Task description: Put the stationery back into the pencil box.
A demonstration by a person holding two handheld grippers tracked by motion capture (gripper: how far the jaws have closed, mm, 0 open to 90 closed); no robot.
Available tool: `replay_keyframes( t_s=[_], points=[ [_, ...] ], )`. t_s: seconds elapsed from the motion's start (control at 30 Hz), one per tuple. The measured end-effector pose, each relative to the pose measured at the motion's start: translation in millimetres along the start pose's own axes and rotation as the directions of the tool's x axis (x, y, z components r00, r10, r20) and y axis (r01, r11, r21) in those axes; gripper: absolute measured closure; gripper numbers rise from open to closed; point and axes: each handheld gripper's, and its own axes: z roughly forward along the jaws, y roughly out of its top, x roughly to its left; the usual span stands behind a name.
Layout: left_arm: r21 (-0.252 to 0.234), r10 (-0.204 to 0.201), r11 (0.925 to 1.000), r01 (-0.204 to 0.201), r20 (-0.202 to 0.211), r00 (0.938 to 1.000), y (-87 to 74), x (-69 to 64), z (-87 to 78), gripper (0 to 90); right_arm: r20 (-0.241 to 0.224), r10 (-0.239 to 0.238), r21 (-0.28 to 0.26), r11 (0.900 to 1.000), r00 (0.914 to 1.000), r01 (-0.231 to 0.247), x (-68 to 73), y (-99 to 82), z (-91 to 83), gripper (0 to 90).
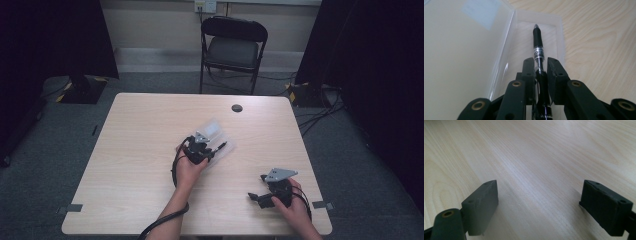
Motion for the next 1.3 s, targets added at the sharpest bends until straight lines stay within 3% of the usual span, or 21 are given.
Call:
replay_keyframes(
  t_s=[0.07,0.23,0.43,0.67,0.97,1.1,1.13,1.3],
  points=[
    [0.002,0.013,0.9999,-0.013,0.002,0.9999,-0.5,1.4,-0.4,77.2,0.000,-0.001,0.000,1.0000,1.0000,0.001,-0.1,0.0,0.0,13.8],
    [0.000,-0.013,0.9999,0.013,-0.003,0.9999,-2.2,0.8,-0.2,77.2,0.000,0.000,0.000,1.0000,1.0000,0.000,0.0,0.0,0.0,13.7],
    [0.010,0.003,0.9999,-0.003,0.004,1.0000,-3.3,2.7,1.4,77.1,0.000,-0.001,0.000,1.0000,1.0000,0.001,-0.1,0.0,0.0,13.7],
    [0.018,-0.012,0.9998,0.012,0.000,0.9999,-3.8,1.5,2.7,77.0,0.000,-0.001,0.000,1.0000,1.0000,0.001,-0.1,0.0,0.0,13.7],
    [-0.008,-0.037,0.9993,0.037,0.011,0.9992,-5.3,2.8,2.0,75.6,0.000,-0.001,0.000,1.0000,1.0000,0.001,-0.1,0.0,0.0,13.7],
    [-0.002,-0.023,0.9997,0.023,0.005,0.9997,-4.8,3.3,-0.1,74.5,0.000,-0.001,0.000,1.0000,1.0000,0.001,-0.1,0.0,0.0,13.7],
    [-0.020,-0.038,0.9991,0.038,0.008,0.9993,-5.4,3.2,0.0,73.5,0.000,0.000,0.000,1.0000,1.0000,0.000,0.0,0.0,0.0,13.8],
    [-0.010,-0.043,0.9990,0.043,0.006,0.9990,-6.2,5.0,-3.1,71.5,0.000,-0.001,0.000,1.0000,1.0000,0.001,-0.1,0.0,0.0,13.7]
  ],
)
